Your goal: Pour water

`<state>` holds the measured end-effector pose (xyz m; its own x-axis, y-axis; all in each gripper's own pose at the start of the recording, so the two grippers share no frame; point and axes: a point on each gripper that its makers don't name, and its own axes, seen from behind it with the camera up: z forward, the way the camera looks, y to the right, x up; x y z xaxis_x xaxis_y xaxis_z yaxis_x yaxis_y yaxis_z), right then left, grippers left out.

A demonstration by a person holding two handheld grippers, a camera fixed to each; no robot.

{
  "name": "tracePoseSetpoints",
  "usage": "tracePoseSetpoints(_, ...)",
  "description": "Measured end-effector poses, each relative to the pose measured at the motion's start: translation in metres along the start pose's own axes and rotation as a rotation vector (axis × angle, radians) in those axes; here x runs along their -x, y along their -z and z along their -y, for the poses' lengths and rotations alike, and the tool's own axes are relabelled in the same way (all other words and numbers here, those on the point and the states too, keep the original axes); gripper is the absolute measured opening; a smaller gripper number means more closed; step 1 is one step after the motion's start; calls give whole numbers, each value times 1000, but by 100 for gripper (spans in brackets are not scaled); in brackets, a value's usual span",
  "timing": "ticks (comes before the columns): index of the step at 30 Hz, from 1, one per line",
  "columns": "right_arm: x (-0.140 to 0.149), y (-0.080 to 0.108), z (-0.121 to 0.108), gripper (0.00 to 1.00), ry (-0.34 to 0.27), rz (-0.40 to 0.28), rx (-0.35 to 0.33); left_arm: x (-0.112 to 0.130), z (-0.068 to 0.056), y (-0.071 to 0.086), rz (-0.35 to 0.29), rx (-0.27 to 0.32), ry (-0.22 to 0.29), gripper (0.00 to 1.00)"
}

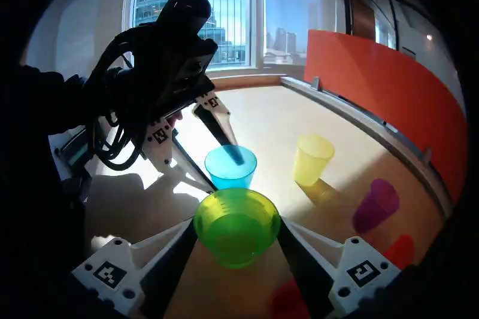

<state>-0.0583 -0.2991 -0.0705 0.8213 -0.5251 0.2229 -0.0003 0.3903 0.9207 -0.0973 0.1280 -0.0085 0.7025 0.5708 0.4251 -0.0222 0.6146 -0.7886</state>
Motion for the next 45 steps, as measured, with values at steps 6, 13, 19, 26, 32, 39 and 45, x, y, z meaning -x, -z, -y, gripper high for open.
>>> tracePoseSetpoints(6,4,-6,2,92,1,6,-1,6,-1,1,16,-2,-2,85)
tracePoseSetpoints(13,11,-10,4,92,5,19,-2,21,-3,2,45,-7,2,86)
tracePoseSetpoints(19,17,-13,3,92,8,27,3,29,-3,4,53,-13,12,85)
tracePoseSetpoints(26,21,-13,3,93,16,34,8,31,-5,6,54,-15,11,85)
tracePoseSetpoints(32,25,-11,3,93,23,43,10,32,-7,8,57,-15,5,85)
tracePoseSetpoints(39,26,-10,3,94,24,46,16,31,-9,9,58,-16,4,85)
tracePoseSetpoints(45,25,-8,3,100,28,43,22,31,-10,11,59,-15,8,85)
